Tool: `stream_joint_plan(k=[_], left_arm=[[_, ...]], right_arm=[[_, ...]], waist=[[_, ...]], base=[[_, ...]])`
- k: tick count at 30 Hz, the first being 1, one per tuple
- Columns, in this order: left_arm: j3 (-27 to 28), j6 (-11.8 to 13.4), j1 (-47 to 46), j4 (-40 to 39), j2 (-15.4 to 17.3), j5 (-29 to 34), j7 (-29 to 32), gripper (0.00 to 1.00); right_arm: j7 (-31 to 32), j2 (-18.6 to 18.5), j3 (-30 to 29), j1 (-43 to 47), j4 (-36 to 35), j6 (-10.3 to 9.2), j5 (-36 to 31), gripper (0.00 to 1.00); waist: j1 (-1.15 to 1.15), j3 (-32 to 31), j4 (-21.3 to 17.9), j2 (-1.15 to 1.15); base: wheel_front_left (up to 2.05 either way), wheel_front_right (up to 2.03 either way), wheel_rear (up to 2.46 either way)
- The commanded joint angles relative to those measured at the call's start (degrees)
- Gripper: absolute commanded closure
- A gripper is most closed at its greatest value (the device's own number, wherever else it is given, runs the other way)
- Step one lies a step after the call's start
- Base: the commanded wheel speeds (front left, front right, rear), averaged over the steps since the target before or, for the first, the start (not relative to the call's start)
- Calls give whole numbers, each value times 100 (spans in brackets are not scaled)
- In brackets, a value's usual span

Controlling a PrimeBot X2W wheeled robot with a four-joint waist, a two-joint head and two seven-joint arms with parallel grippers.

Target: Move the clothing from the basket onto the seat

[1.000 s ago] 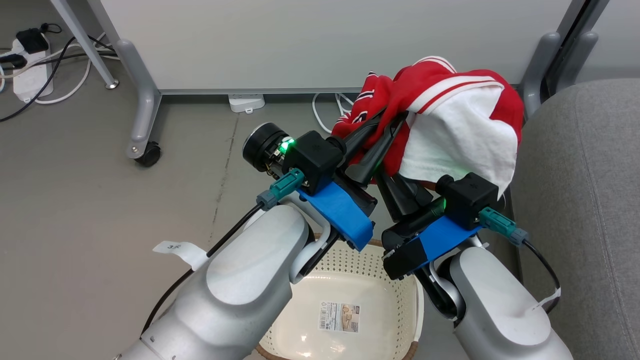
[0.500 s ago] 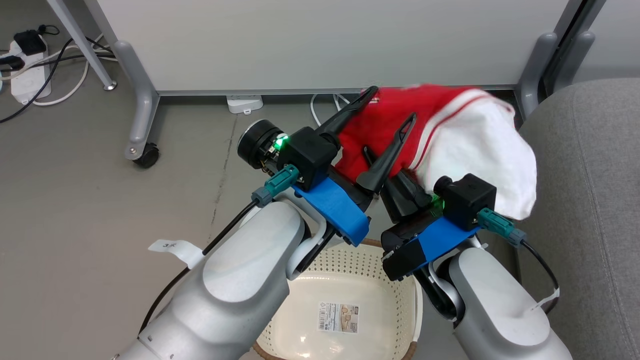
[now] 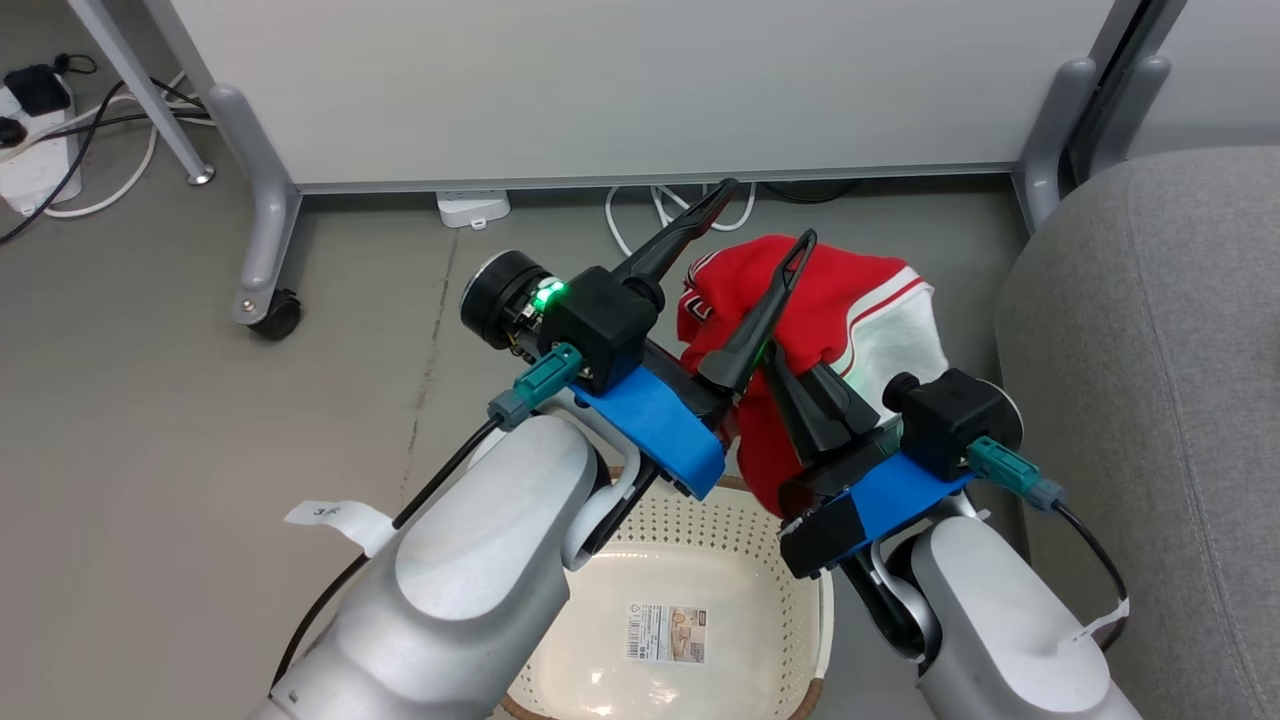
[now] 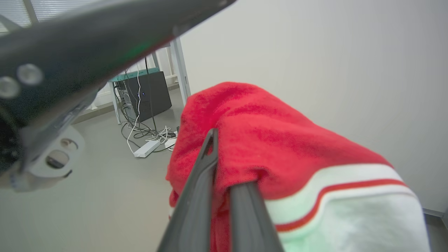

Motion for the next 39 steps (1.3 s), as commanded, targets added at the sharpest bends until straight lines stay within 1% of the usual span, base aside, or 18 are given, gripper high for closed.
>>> stream_joint_plan(k=[1,6,10,17,22,26,34,39], left_arm=[[64,-6,70,-27,27,57,-27,0],[136,-6,229,-46,69,148,-27,0],[100,-6,278,-63,86,155,-27,0],[-18,-5,211,-82,151,181,-26,0],[-100,-5,160,-51,167,129,-26,0],[-282,-5,145,58,176,67,-27,0],[-530,-6,129,261,241,-44,-26,0],[-641,-6,168,338,295,-30,-27,0]], right_arm=[[-4,-7,-64,82,-39,3,-53,100],[-4,-6,-302,235,-112,3,-170,100],[-4,-7,-519,350,-221,3,-240,100],[-4,-6,-876,559,-502,3,-339,100],[-4,-5,-995,714,-691,3,-365,100],[-5,-3,-1132,888,-855,3,-348,100],[-5,-2,-1429,1341,-1173,3,-352,100],[-4,-1,-1538,1513,-1274,3,-368,100]], waist=[[0,23,-50,0],[0,92,-290,0],[0,178,-562,0],[0,332,-1184,0],[0,449,-1629,0],[0,511,-1929,0],[0,612,-2382,0],[0,660,-2549,0]], base=[[0,0,0],[0,0,0],[0,0,0],[0,0,0],[0,0,0],[0,0,0],[0,0,0],[0,0,0]])
